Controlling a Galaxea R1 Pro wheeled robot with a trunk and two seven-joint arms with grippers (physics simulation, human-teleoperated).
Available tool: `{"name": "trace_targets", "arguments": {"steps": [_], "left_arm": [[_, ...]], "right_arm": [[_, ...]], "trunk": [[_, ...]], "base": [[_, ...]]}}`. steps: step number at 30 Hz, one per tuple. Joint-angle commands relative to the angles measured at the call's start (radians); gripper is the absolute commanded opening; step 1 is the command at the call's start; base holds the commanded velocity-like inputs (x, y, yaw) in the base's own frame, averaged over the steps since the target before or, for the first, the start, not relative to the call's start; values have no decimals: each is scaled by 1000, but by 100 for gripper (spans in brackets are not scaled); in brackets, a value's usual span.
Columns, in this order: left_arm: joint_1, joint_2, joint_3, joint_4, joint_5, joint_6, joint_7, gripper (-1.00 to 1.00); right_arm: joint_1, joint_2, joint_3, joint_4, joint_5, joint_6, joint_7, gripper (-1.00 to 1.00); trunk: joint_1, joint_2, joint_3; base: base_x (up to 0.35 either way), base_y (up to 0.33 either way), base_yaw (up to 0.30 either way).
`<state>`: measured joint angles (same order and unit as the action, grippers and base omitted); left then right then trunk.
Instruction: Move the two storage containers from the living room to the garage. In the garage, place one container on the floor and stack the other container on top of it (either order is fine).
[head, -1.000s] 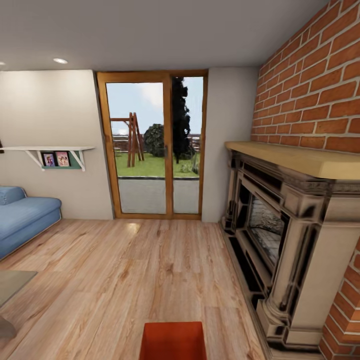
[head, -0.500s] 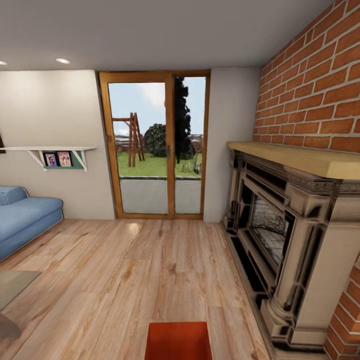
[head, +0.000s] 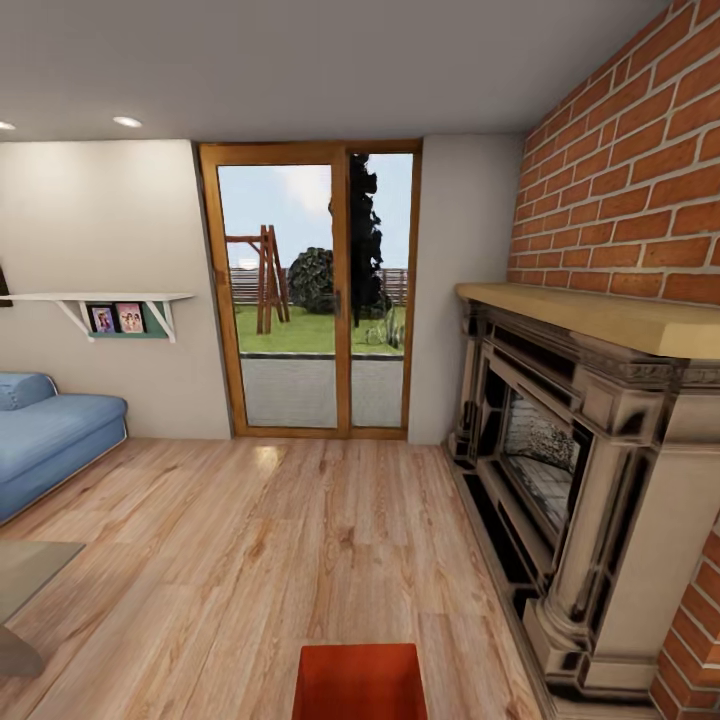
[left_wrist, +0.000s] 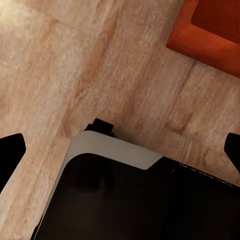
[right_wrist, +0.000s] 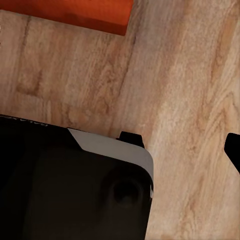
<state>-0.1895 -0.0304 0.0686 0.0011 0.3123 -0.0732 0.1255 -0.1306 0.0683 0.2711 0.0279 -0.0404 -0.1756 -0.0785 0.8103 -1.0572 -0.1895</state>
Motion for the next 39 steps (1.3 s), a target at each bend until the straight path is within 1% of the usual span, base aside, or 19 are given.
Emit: {"name": "trace_targets", "arguments": {"steps": [1,33,39], "left_arm": [[-1,0,7,0,1,-3,2,100],[-1,0,7,0,1,-5,2,100],[-1,0,7,0,0,-6,2,100]], "right_arm": [[-1,1,8,3,-4,-5,-4,100],[-1,5,8,3,-3,-4,-1,100],[-1,4,8,3,-4,-4,5,100]], "trunk": [[0,-1,-1],[0,-1,-1],[0,-1,-7]], "base": [[0,0,0],[9,-14,0],[0,0,0]]}}
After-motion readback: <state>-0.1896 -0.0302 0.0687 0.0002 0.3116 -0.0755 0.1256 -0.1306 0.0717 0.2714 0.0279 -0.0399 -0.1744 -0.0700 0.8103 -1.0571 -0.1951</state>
